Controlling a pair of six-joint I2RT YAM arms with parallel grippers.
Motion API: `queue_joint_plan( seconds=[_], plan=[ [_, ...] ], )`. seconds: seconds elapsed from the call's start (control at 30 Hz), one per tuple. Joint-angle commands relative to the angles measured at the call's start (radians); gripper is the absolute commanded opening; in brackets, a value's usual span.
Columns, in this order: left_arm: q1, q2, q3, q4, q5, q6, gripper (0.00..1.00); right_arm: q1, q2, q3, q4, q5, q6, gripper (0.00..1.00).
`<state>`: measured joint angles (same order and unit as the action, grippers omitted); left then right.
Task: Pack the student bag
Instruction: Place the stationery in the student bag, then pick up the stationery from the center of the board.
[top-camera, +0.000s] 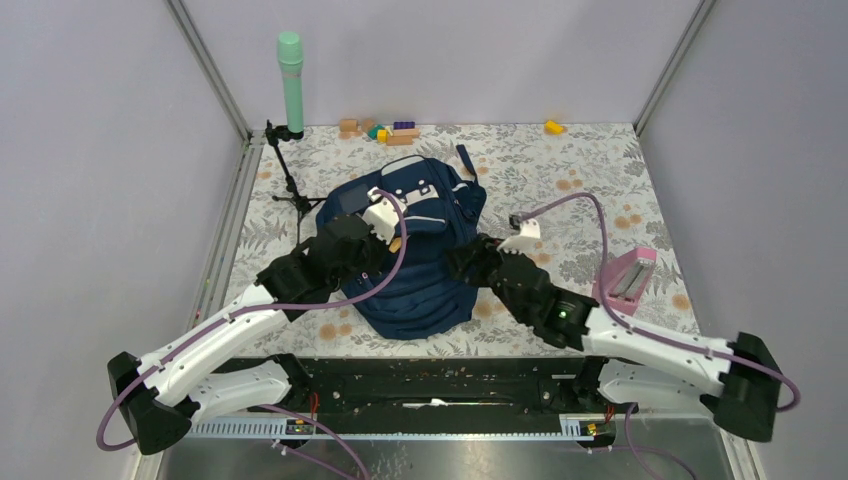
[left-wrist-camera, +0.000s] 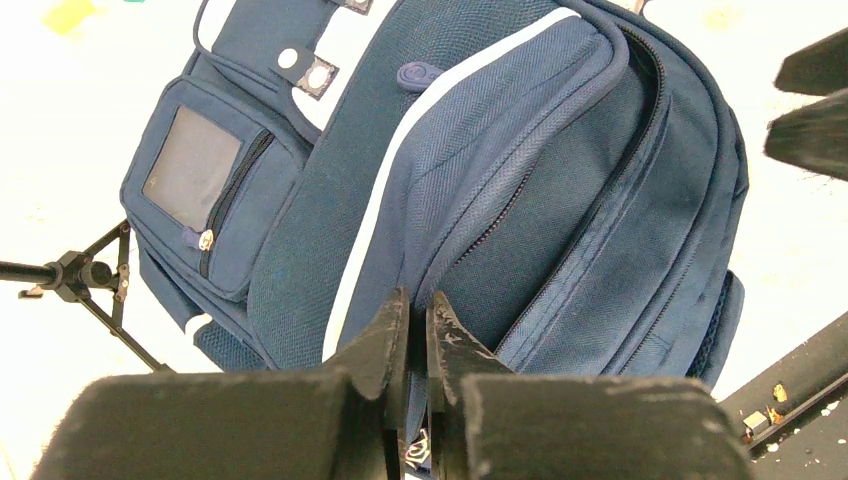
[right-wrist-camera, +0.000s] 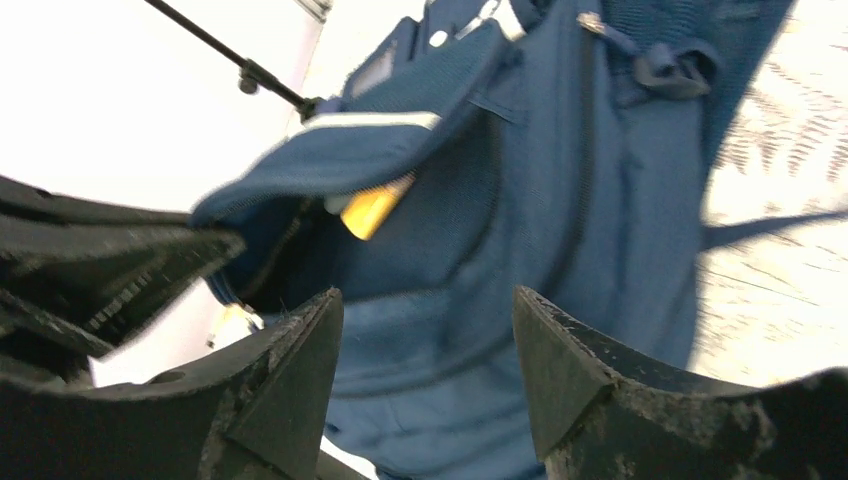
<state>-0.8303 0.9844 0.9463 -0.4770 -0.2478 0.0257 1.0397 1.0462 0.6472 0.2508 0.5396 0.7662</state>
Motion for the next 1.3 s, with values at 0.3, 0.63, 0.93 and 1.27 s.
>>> queue_joint_plan(
  seconds=[0.3, 0.63, 0.93, 1.27],
  plan=[
    [-0.003, -0.035, 0.025, 0.098, -0.007, -0.017, 0.0, -0.149, -0.321, -0.116, -0.748, 0.074, 0.082, 0.76],
    [-0.004, -0.035, 0.025, 0.098, 0.003, -0.017, 0.0, -0.267, -0.357, -0.158, -1.067, 0.007, 0.276, 0.83],
    [-0.004, -0.045, 0.025, 0.098, 0.013, -0.018, 0.0, -0.272, -0.398, -0.245, -1.079, -0.014, 0.378, 0.8],
    [-0.004, -0.044, 0.026, 0.098, 0.016, -0.018, 0.0, -0.272, -0.268, -0.245, -1.01, -0.004, 0.33, 0.72]
  ],
)
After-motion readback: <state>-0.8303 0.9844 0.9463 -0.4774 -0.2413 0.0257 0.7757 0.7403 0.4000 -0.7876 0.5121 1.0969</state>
